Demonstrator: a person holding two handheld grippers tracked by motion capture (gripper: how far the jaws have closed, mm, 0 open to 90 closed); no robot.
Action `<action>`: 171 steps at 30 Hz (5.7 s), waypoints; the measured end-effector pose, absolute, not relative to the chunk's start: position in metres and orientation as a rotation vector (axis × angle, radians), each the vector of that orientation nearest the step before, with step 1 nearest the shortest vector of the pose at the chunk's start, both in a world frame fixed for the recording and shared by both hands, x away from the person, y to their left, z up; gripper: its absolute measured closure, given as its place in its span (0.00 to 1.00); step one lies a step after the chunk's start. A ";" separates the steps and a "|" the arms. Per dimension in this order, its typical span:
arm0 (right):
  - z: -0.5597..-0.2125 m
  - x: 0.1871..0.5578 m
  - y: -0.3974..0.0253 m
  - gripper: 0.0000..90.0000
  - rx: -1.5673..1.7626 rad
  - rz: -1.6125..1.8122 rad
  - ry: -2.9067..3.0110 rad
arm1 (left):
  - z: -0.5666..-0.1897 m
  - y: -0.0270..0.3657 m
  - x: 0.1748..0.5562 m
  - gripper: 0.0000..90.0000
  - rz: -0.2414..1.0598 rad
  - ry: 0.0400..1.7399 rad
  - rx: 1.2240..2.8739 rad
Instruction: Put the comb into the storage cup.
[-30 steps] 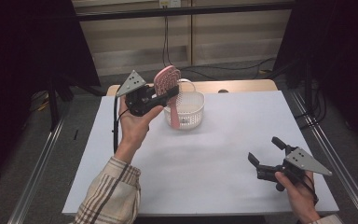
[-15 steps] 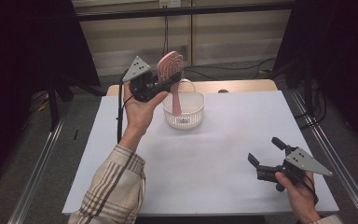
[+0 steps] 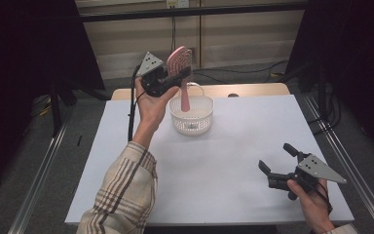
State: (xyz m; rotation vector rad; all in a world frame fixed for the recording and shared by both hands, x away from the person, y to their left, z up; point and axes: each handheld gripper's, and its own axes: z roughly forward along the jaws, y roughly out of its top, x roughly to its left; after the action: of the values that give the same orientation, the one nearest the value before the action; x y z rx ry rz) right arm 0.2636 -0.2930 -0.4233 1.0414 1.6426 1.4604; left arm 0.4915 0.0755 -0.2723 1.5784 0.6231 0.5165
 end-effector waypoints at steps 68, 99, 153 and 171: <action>-0.429 0.265 -0.292 0.01 1.039 1.430 1.677 | -0.371 0.056 0.509 0.70 0.431 0.734 1.661; -0.431 0.266 -0.291 0.00 1.040 1.425 1.703 | -0.378 0.099 0.517 0.61 0.486 0.863 1.656; -0.435 0.268 -0.295 0.00 1.053 1.424 1.704 | -0.394 0.128 0.506 0.02 0.540 0.884 1.689; -0.432 0.265 -0.294 0.01 1.046 1.400 1.673 | -0.390 0.152 0.464 0.02 0.588 0.816 1.607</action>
State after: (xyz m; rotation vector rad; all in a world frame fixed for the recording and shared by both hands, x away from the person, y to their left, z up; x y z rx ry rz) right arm 0.2653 -0.2939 -0.4315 1.0465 1.6726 1.3998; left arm 0.4638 0.1515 -0.3896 1.6070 0.8157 0.5885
